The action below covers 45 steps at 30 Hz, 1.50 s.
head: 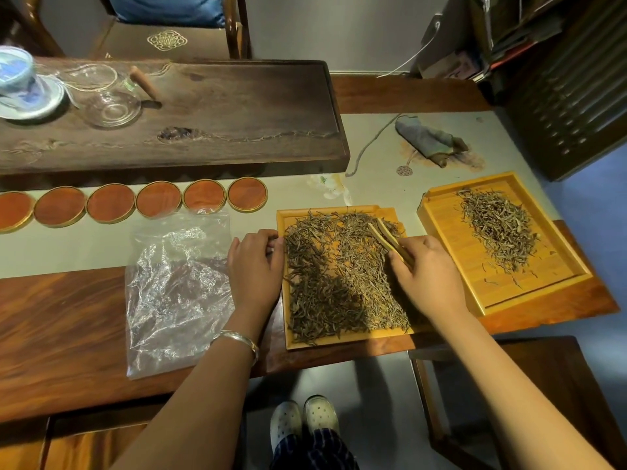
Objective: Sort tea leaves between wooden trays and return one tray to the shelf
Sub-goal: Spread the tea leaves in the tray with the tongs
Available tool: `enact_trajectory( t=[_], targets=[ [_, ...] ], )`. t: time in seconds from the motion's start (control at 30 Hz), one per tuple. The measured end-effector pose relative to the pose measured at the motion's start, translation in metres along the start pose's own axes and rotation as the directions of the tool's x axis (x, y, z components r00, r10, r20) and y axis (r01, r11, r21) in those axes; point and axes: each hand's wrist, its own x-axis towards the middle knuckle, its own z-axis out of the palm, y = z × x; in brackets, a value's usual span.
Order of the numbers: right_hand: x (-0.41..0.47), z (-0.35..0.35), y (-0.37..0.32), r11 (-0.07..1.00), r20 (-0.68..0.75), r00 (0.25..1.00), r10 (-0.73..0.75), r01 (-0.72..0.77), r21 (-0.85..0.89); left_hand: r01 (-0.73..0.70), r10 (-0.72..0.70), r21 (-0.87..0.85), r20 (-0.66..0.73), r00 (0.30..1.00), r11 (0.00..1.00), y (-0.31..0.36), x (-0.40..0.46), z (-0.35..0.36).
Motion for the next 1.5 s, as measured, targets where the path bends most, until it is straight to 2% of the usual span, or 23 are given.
enact_trajectory(
  t=[0.13, 0.27, 0.37, 0.47, 0.6, 0.77, 1.03, 1.2, 1.5],
  targets=[
    [-0.004, -0.005, 0.007, 1.0, -0.065, 0.998, 0.012, -0.011, 0.02, 0.001, -0.001, 0.0, -0.002, 1.0, 1.0, 0.001, 0.001, 0.0],
    [-0.006, -0.006, 0.011, 0.998, -0.002, 0.998, 0.064, -0.064, -0.017, -0.009, 0.009, 0.0, -0.006, 1.0, 1.0, 0.002, 0.0, -0.002],
    [-0.007, -0.01, 0.01, 0.999, -0.022, 0.998, 0.052, -0.052, 0.016, -0.009, 0.009, -0.011, -0.003, 1.0, 1.0, 0.003, 0.0, -0.002],
    [-0.009, -0.014, -0.007, 0.998, -0.043, 0.999, -0.016, 0.018, 0.056, -0.013, 0.013, -0.017, -0.009, 1.0, 1.0, 0.003, 0.0, -0.002],
    [-0.006, 0.0, -0.051, 0.984, 0.083, 0.981, -0.174, 0.169, 0.063, 0.006, -0.006, -0.017, -0.007, 1.0, 1.0, 0.004, 0.0, -0.002],
    [0.003, 0.02, -0.083, 0.973, 0.168, 0.959, -0.23, 0.222, 0.067, 0.014, -0.014, -0.013, -0.001, 1.0, 1.0, 0.004, 0.0, -0.002],
    [0.015, 0.026, -0.087, 0.981, 0.133, 0.972, -0.194, 0.19, 0.039, 0.018, -0.018, 0.002, 0.008, 1.0, 1.0, 0.005, 0.001, -0.002],
    [0.01, 0.029, -0.081, 0.986, 0.174, 0.971, -0.164, 0.162, 0.025, 0.02, -0.02, -0.009, 0.005, 1.0, 1.0, 0.004, 0.001, -0.002],
    [0.01, 0.017, -0.071, 0.987, 0.097, 0.982, -0.159, 0.159, 0.01, 0.015, -0.015, -0.018, -0.007, 1.0, 1.0, 0.003, 0.0, -0.001]
  ],
)
